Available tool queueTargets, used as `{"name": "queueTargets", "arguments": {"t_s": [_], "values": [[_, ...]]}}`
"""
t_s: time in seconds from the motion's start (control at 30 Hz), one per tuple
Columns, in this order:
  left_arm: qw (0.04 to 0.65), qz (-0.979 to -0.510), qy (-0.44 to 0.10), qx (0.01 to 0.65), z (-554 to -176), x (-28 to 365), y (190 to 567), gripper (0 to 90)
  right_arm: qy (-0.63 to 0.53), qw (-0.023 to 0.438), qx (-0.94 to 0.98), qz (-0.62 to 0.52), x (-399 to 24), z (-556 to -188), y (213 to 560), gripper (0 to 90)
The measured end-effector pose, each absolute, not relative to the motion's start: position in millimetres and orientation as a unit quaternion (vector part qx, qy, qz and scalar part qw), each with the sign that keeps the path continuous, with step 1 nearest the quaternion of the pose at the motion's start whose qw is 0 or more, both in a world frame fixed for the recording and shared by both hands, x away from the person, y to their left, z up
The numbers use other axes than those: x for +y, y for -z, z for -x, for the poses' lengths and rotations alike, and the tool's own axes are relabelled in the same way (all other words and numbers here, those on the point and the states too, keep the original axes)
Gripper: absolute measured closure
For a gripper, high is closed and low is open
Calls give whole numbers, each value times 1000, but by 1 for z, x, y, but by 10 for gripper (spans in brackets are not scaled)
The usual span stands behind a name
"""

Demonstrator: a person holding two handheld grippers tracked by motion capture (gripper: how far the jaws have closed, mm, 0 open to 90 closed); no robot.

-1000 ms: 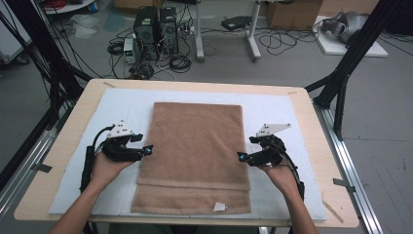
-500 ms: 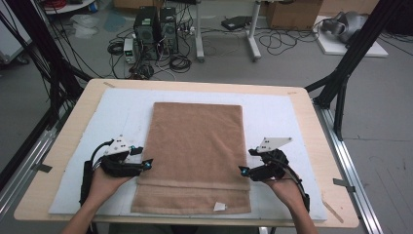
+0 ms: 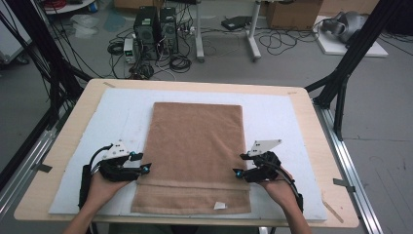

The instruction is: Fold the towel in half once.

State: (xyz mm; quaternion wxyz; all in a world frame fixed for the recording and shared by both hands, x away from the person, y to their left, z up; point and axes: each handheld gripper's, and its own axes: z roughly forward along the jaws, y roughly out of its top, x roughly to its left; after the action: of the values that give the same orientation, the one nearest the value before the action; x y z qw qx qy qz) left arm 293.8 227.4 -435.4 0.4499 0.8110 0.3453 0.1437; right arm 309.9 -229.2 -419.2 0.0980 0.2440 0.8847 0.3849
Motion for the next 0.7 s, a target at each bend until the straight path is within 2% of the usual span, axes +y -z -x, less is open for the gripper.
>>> {"name": "queueTargets", "arguments": {"t_s": [0.33, 0.4, 0.5, 0.57, 0.7], "values": [[459, -814, -133, 331, -293, 225, 434, 469, -389, 84, 888, -232, -220, -312, 420, 394], [457, -816, -130, 328, -293, 225, 434, 495, -388, 85, 888, -232, -220, -310, 421, 402], [454, -821, -130, 320, -292, 223, 435, 531, -384, 80, 891, -227, -221, -307, 424, 457], [457, -824, -126, 311, -289, 223, 435, 585, -380, 72, 895, -222, -223, -305, 427, 524], [445, -838, -116, 294, -285, 220, 439, 659, -371, 63, 901, -215, -225, -304, 432, 603]]}}
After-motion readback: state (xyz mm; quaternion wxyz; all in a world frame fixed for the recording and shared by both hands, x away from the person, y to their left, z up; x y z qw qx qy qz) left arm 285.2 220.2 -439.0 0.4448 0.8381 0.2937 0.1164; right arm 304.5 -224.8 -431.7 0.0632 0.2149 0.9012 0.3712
